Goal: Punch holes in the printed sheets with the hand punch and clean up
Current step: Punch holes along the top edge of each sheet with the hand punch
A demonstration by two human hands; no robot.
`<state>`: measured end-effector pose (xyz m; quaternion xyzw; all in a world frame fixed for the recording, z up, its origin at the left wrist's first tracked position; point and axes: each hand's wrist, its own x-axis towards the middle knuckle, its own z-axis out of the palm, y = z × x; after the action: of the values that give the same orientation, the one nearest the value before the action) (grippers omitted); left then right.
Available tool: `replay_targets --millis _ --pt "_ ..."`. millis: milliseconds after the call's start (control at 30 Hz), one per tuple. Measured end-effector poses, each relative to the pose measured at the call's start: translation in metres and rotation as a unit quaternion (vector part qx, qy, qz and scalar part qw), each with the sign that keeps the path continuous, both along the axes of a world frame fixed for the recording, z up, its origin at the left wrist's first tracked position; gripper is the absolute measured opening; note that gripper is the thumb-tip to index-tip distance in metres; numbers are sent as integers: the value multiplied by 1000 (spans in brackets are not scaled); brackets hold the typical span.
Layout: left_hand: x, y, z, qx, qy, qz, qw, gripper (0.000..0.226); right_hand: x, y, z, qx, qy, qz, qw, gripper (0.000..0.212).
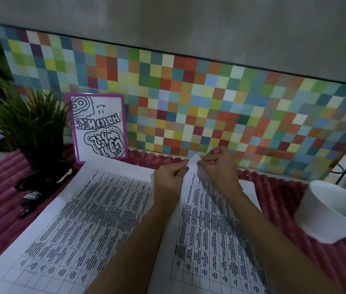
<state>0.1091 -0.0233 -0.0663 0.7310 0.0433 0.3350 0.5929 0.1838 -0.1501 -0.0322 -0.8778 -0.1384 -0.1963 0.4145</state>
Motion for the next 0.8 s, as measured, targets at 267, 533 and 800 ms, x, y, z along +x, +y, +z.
replay_targets --millis 267,533,800 --pt "0 -1 -1 104 -37 18 994 23 -3 3 -3 3 -35 -23 999 8" --pt "0 -1 0 171 -49 54 982 16 -5 4 -5 -8 -55 -31 998 3" --pt "0 -2 -1 189 -55 50 979 5 -10 3 2 -25 -54 -9 998 7"
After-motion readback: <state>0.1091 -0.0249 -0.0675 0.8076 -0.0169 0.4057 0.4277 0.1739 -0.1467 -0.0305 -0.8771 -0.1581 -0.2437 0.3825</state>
